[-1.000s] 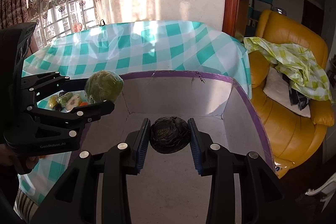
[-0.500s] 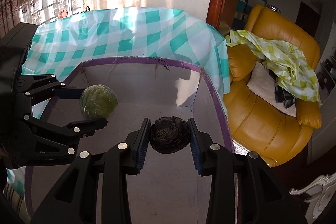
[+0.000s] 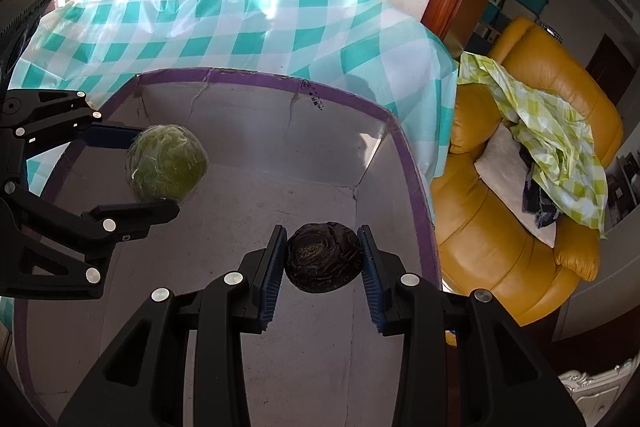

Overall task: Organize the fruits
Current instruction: 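Carry the green ball and dark plum into the purple-rimmed white box with both tools, then open both tools to release the green ball and plum in the box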

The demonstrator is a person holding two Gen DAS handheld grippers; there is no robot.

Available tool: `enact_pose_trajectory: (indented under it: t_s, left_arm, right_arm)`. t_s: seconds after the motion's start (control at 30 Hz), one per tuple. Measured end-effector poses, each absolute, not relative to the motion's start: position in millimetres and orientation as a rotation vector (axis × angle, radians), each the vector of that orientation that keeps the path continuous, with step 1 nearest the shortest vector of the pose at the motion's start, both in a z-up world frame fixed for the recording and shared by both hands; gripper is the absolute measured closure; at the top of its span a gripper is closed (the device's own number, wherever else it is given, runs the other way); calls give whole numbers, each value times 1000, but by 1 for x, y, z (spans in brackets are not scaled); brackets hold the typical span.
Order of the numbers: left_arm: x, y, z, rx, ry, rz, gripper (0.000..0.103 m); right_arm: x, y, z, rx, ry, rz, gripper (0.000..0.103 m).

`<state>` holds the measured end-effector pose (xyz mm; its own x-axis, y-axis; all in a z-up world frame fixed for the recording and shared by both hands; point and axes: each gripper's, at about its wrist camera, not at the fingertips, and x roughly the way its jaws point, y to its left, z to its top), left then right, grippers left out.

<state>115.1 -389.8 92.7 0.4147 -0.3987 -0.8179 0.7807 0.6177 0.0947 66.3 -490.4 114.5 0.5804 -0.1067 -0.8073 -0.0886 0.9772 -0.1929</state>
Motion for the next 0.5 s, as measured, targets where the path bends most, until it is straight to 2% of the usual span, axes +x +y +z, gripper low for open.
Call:
enact_pose_trajectory:
  t_s: [0.13,0.27,0.5]
  left_arm:
    - [120,-403,76,681,863,-789,43]
    - [129,-405,73,703,865,-767,43]
    - [140,-419,58,832,917,-674,43]
  right_arm:
    - [90,-487,111,-184,1016,25,67]
    - [114,-492,101,-83,1094,70,67]
    - [143,-494,64,-13,1117,50,67]
